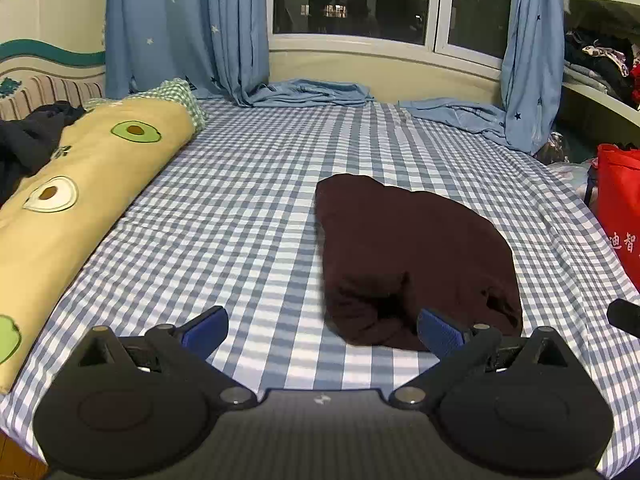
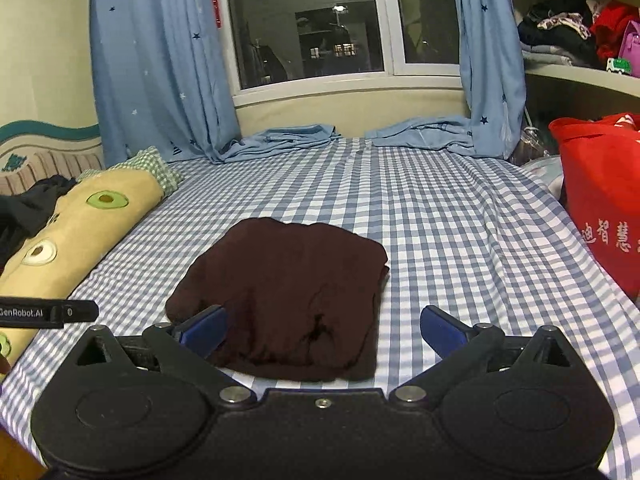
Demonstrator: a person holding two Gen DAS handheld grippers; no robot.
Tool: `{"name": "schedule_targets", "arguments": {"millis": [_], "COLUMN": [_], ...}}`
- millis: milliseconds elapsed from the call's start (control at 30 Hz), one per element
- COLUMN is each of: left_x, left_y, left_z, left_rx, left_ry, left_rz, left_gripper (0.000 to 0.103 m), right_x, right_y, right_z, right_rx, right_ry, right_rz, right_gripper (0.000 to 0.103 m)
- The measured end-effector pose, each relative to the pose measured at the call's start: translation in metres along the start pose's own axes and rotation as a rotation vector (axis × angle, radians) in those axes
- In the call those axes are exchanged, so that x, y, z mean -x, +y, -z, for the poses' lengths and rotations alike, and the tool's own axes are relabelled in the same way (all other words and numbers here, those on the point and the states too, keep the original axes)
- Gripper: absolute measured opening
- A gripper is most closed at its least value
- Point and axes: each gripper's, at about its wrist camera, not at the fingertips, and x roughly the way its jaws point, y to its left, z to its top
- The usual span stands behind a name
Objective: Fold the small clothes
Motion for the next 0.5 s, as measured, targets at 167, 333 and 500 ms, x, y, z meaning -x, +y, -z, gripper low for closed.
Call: {"name": "schedule_targets", "arguments": {"millis": [167,333,500], "left_x": [0.022,0.035,0.041], "left_y": [0.002,0.002,0.003], "left_z": [0.025,0.043,0.054], "left_rx": [0.003,-0.009,-0.006], "left_ry": [-0.024,-0.025,-0.017], "left_rz": [-0.02,-0.028,-0.037], "left_gripper": [0.102,0.102,0.102], "right_x": [0.026,0.04,0.045], "right_y": [0.006,0.007,0.006], "right_z": [0.02,0.033,0.042], "right_rx": [0.025,0.007,0.006], "right_ry": [-0.01,-0.014,0.007], "right_rz": [-0.007,-0.01,-0.005], "right_gripper": [0.102,0.102,0.102]}}
